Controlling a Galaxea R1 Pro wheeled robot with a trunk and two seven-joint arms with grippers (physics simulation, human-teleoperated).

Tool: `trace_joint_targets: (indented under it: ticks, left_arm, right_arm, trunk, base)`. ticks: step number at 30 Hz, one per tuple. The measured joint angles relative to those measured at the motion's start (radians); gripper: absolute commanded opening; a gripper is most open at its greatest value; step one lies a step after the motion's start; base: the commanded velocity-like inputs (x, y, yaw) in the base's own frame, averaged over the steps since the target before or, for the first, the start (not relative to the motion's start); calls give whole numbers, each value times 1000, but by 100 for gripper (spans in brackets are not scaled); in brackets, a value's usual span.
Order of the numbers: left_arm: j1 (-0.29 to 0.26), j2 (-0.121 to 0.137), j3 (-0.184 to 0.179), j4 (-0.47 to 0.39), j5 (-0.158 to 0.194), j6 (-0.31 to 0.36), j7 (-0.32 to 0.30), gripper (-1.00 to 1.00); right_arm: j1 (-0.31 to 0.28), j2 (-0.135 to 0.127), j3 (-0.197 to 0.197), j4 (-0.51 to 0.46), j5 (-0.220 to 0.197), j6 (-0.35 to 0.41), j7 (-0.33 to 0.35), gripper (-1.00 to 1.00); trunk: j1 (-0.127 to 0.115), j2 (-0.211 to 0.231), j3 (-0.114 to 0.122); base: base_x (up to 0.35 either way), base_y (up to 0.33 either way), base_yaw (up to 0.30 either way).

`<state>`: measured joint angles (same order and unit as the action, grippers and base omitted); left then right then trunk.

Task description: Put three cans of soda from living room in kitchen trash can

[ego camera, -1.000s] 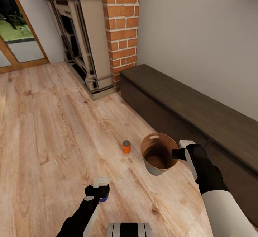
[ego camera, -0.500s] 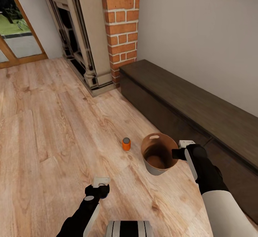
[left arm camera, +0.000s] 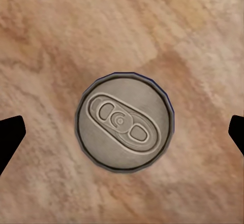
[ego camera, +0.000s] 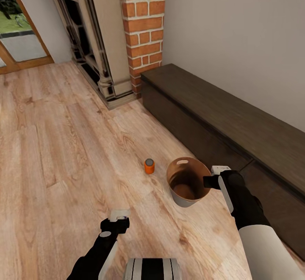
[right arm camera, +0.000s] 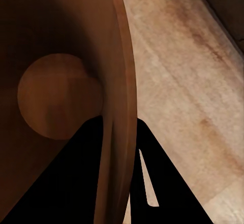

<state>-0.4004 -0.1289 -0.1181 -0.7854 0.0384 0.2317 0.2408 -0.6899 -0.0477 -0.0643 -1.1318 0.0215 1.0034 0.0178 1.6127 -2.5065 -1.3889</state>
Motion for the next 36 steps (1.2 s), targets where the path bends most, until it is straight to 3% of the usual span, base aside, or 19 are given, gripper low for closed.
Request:
trace_joint_targets:
  ticks: [23, 28, 36]
  left_arm:
    - [0, 0, 0, 0, 0, 0, 0, 100]
    - [0, 0, 0, 0, 0, 0, 0, 100]
    - [0, 0, 0, 0, 0, 0, 0, 100]
  right_arm:
    - [0, 0, 1, -49, 1, 0, 0, -100]
    - [0, 0, 2, -50, 1, 0, 0, -100]
    - [0, 0, 2, -51, -1, 0, 0, -100]
  trunk:
    - [0, 0, -10]
    - [2, -1, -34]
    - [2, -1, -38]
  base:
    - [0, 0, 0]
    - [0, 0, 0]
    - [4, 0, 0]
